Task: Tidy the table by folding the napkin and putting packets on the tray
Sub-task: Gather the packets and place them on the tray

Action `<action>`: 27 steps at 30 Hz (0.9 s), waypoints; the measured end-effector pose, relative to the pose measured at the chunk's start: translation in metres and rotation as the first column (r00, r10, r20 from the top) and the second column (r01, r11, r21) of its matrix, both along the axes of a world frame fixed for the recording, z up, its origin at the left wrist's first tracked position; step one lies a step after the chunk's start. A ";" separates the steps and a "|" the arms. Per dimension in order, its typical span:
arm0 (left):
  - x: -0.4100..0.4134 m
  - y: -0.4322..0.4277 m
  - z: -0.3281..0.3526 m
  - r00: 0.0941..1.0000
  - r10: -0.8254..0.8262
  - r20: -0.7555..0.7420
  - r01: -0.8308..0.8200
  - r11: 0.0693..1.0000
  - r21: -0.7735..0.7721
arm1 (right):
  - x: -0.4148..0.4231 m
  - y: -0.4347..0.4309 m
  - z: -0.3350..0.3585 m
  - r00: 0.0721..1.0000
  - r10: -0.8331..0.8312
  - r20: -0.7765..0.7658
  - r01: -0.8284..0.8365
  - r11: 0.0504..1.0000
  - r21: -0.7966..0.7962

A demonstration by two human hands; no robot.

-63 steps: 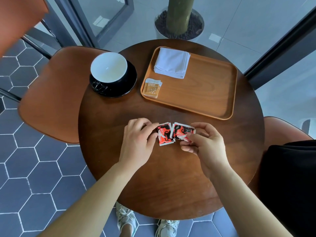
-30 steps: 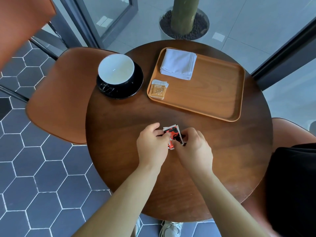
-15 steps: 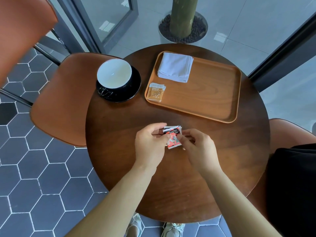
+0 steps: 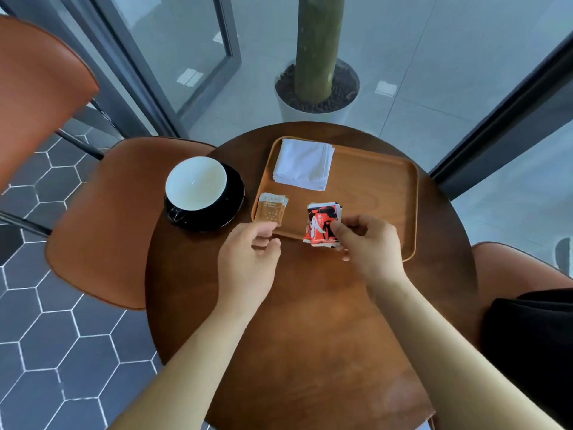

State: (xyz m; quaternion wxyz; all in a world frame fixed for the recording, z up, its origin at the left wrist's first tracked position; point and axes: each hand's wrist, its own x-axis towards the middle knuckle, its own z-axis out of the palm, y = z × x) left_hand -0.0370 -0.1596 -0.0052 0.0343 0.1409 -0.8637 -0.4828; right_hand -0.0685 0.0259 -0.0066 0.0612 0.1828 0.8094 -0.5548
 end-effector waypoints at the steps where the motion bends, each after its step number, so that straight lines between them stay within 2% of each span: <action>1: -0.006 -0.006 -0.003 0.999 -0.049 -0.023 0.046 0.993 -0.109 | -0.010 -0.003 -0.002 1.000 -0.005 0.011 0.004 1.000 0.027; 3: -0.019 -0.014 -0.009 0.985 -0.170 -0.043 0.149 0.943 -0.299 | -0.026 -0.013 -0.008 0.999 -0.013 0.033 0.010 0.996 0.086; 5: -0.031 -0.020 -0.015 0.958 -0.284 -0.042 0.243 0.879 -0.409 | -0.038 -0.025 -0.015 0.997 -0.016 0.072 0.005 0.988 0.158; 9: -0.043 -0.027 -0.026 0.864 -0.503 -0.032 0.411 0.740 -0.533 | -0.048 -0.041 -0.028 0.988 -0.054 0.147 0.016 0.969 0.248; 14: -0.045 -0.035 -0.040 0.809 -0.585 0.064 0.502 0.630 -0.592 | -0.045 -0.046 -0.036 0.974 -0.133 0.186 0.059 0.931 0.359; 18: -0.048 -0.036 -0.045 0.812 -0.574 0.106 0.513 0.615 -0.599 | -0.047 -0.055 -0.035 0.968 -0.109 0.225 -0.022 0.860 0.510; 22: -0.050 -0.034 -0.042 0.828 -0.557 0.074 0.491 0.653 -0.576 | -0.044 -0.056 -0.033 0.967 -0.078 0.241 -0.066 0.841 0.537; 27: -0.054 -0.036 -0.043 0.825 -0.550 0.127 0.506 0.620 -0.600 | -0.038 -0.050 -0.033 0.976 -0.032 0.215 -0.104 0.799 0.592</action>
